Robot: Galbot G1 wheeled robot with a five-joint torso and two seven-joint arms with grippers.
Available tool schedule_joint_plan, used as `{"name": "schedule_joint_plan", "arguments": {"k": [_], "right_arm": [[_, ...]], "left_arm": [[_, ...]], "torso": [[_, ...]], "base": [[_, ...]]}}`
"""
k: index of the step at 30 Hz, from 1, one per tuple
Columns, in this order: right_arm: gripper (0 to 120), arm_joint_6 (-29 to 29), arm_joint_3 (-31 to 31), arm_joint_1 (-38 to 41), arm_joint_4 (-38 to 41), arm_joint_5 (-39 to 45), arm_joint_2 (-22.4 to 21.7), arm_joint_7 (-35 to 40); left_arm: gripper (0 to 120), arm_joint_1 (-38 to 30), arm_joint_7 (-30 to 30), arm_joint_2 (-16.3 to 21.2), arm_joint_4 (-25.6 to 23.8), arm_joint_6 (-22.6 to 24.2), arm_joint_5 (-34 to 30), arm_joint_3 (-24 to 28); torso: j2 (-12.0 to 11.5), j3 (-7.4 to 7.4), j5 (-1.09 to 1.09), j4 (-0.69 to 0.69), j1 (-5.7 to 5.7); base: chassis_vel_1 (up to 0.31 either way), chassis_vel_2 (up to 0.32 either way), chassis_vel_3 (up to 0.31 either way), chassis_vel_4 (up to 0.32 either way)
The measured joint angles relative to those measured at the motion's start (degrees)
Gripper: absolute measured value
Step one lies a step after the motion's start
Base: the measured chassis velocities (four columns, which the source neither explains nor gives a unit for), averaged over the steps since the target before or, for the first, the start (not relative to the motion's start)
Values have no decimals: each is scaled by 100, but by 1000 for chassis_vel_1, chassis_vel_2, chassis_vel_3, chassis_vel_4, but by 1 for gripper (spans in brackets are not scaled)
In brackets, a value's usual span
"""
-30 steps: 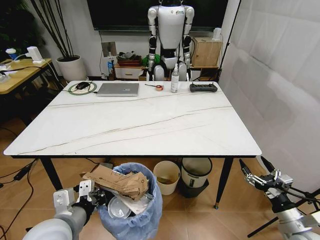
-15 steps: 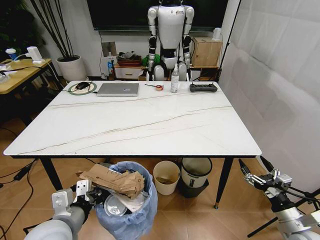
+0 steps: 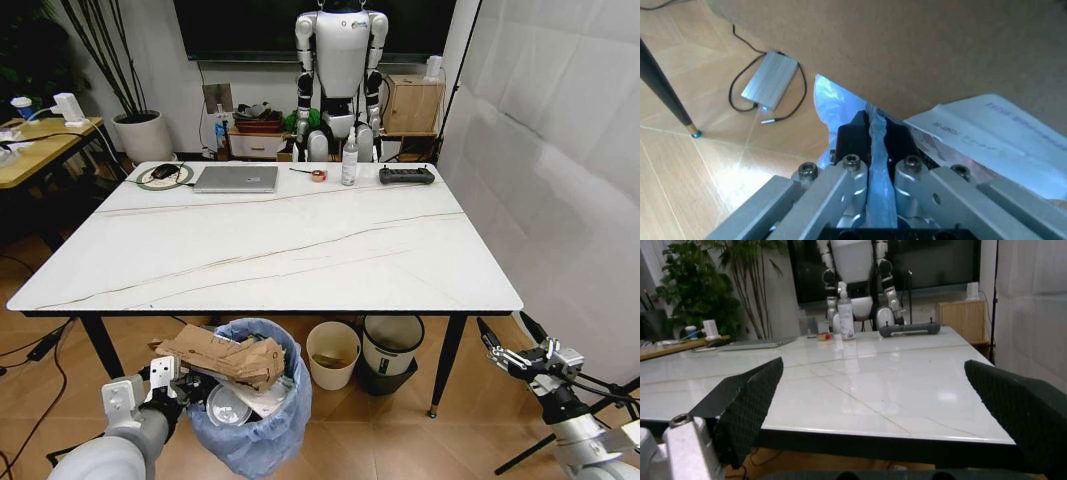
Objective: Pick up the trash bin and place the trash from the table into it.
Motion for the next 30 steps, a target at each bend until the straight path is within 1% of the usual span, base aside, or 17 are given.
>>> {"name": "schedule_joint_plan", "arguments": {"k": [4, 10, 17, 22, 30], "right_arm": [[100, -1, -1, 1, -1, 1, -1, 1], [100, -3, -1, 2, -1, 3, -2, 1], [100, -4, -1, 2, -1, 5, -2, 2], [100, -4, -2, 3, -1, 7, -2, 2], [100, -4, -2, 3, -2, 8, -2, 2]], "left_arm": [[0, 9, 3, -37, 7, -4, 10, 14], [0, 22, 3, -37, 8, -29, 14, 2], [0, 32, 1, -62, 8, -39, 39, 3], [0, 33, -2, -62, 8, -39, 46, 4], [0, 18, -4, -97, 20, -39, 59, 16]], "torso": [[-4, -2, 0, 0, -1], [-95, -47, 0, -1, -45], [-227, -115, 0, 0, -107], [-374, -200, 0, 0, -171], [-538, -294, 0, 0, -241]], "base": [[0, 0, 0, 0], [0, 0, 0, 0], [0, 0, 0, 0], [0, 0, 0, 0], [0, 0, 0, 0]]}}
